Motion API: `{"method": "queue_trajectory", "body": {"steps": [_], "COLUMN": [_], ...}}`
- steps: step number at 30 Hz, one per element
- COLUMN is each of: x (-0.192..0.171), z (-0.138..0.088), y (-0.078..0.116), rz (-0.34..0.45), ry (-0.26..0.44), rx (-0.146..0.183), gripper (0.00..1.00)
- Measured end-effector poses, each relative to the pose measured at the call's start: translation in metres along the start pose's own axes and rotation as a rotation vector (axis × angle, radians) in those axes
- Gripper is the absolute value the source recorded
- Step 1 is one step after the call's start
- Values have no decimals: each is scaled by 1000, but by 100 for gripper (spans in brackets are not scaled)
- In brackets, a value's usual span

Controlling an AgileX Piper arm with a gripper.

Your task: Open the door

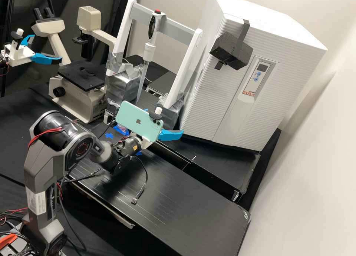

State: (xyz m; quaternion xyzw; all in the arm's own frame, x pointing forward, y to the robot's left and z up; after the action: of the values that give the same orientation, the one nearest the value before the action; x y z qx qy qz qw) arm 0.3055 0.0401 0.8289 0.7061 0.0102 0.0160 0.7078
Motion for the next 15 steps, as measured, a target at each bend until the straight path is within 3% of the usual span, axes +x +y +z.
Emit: {"method": "queue_trajectory", "body": {"steps": [11,15], "x": [-4,-15], "z": [3,7], "y": [3,20], "rz": [1,41], "ry": [-5,-7], "rx": [-3,33], "gripper": [100,100]}}
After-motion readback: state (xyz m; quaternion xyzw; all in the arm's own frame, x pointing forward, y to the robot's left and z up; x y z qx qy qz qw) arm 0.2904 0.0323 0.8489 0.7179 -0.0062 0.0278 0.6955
